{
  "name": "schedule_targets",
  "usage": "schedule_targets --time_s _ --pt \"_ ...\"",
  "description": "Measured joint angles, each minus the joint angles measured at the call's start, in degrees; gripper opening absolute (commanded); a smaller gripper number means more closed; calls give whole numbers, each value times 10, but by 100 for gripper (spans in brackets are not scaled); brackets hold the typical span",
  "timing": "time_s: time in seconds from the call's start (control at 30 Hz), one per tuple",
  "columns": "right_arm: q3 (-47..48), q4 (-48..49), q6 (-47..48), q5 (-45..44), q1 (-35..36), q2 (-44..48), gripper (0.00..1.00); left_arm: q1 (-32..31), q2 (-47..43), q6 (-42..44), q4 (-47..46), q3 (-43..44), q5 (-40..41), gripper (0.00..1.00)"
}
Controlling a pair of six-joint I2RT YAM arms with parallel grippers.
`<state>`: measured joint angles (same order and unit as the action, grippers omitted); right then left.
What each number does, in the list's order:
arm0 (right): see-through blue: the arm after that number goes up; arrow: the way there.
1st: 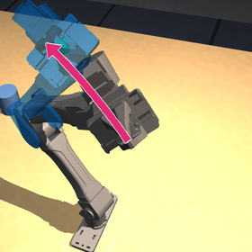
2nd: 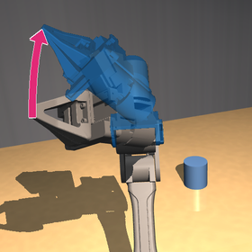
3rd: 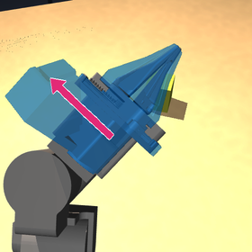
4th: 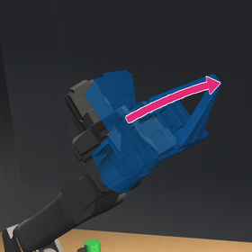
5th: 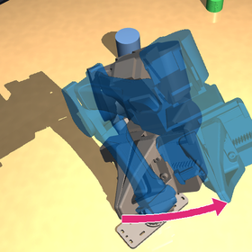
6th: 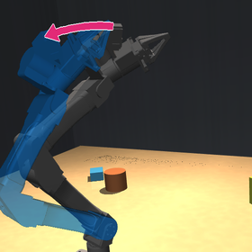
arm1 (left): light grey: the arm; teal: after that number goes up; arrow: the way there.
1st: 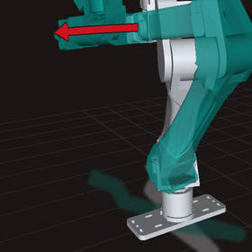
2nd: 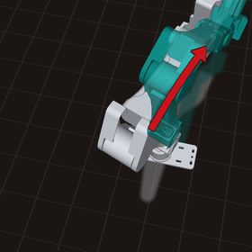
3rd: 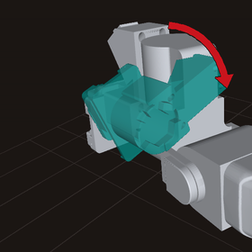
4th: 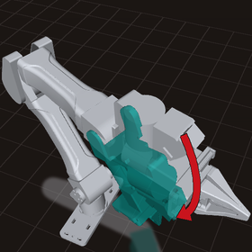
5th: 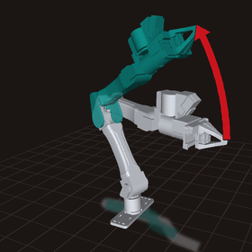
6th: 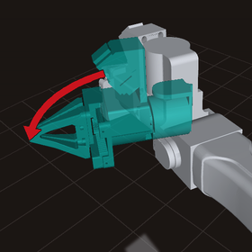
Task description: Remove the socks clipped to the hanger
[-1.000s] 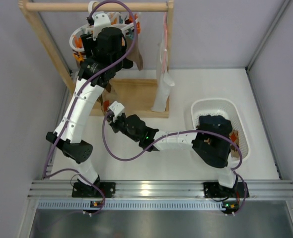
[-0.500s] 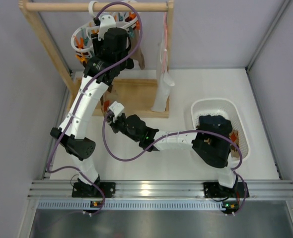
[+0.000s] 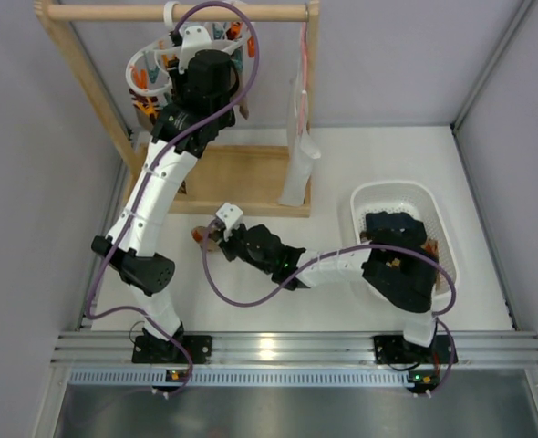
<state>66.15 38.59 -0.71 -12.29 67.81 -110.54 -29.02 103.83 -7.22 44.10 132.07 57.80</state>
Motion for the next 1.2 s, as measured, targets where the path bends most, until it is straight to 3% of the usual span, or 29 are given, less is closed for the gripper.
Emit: schedule_targets --time_s 0.1,0.13,0.2,0.33,0.53,0.8,1.03,1.2 --pt "-67 -1 -15 -1 1 63 0 0 -14 -10 -1 -20 -26 53" --pt "-87 -2 -19 -2 2 89 0 0 -19 -14 -1 -27 -35 64" --pt "-131 -4 -28 -3 6 154 0 0 -35 -27 -3 -50 -60 69" --pt "-215 -7 -50 -5 15 306 0 0 -85 -55 -2 -103 -109 98" --pt "-245 -95 -66 -20 17 470 0 0 -183 -101 -2 -184 -186 98" --pt "-229 -351 -71 -122 18 602 0 0 -354 -161 -8 -345 -315 98" --pt "-191 -544 -101 -262 9 711 0 0 -504 -169 1 -515 -342 98" --pt "-147 -614 -112 -293 -65 737 0 0 -596 -156 1 -588 -360 98"
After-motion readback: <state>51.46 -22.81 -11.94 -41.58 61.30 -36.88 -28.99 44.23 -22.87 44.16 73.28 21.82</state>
